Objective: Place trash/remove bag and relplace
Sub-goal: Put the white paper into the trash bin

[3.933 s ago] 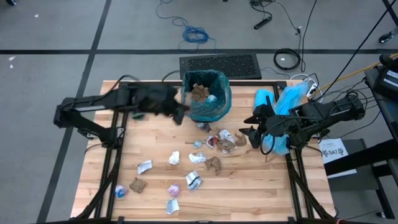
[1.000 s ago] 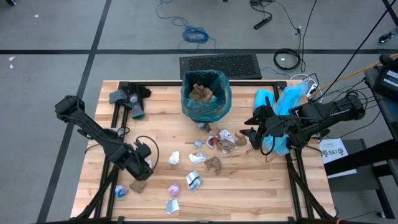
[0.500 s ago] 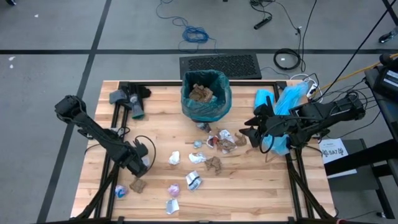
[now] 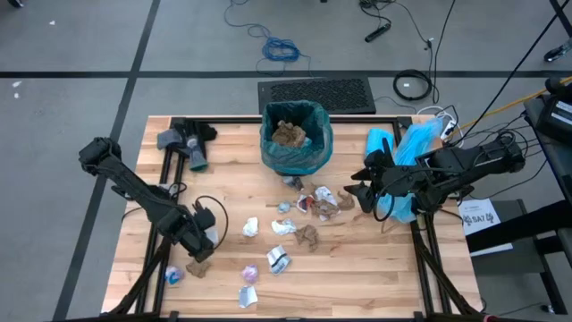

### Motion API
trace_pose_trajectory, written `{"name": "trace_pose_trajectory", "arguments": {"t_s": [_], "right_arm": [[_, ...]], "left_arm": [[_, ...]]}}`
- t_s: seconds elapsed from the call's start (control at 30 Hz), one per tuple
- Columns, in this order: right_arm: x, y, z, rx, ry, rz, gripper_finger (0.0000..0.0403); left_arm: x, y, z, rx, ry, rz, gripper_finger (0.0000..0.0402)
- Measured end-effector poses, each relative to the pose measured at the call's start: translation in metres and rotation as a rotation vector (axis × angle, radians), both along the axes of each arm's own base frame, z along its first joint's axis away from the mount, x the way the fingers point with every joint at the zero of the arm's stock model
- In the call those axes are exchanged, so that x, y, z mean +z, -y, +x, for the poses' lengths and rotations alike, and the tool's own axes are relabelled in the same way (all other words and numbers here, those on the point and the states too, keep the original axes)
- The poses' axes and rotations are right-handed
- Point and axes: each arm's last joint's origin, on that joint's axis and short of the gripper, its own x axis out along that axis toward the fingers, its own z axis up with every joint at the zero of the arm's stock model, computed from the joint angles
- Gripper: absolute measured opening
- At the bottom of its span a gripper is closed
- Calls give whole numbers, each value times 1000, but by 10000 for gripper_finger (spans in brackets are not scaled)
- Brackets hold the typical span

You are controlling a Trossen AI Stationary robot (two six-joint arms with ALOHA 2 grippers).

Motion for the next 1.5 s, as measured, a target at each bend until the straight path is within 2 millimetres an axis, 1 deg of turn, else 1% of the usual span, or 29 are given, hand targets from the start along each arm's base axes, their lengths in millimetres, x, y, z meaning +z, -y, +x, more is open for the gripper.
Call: {"name": "trace_pose_trajectory", "arguments": {"t_s": [0.1,0.17,0.3,0.4,0.57,0.67,0.77,0.87,1.0,1.13,1.27,1.4,1.5], "right_arm": [[0,0,0,19,-7,-23,217],[0,0,0,24,-9,-29,217],[0,0,0,36,-13,-44,217],[0,0,0,37,-13,-45,217],[0,0,0,37,-13,-45,217],[0,0,0,37,-14,-45,217],[0,0,0,38,-14,-45,217],[0,0,0,37,-14,-44,217],[0,0,0,37,-13,-43,217],[1,0,1,36,0,-37,217],[3,-1,2,36,24,-29,217],[4,-1,4,35,46,-22,217],[4,-1,4,35,45,-22,217]], "left_arm": [[35,1,3,5,10,2,2],[61,2,7,16,49,-26,2],[112,-1,15,53,223,-50,1],[145,-7,19,75,354,-65,1],[186,-24,24,103,517,-70,1],[202,-38,27,116,599,-11,0],[209,-58,36,132,639,63,0],[208,-81,53,131,651,129,0],[206,-114,84,60,703,188,0],[204,-157,115,59,804,235,0],[193,-198,142,54,869,191,0],[172,-237,162,105,855,175,0],[156,-262,174,155,844,192,0]]}}
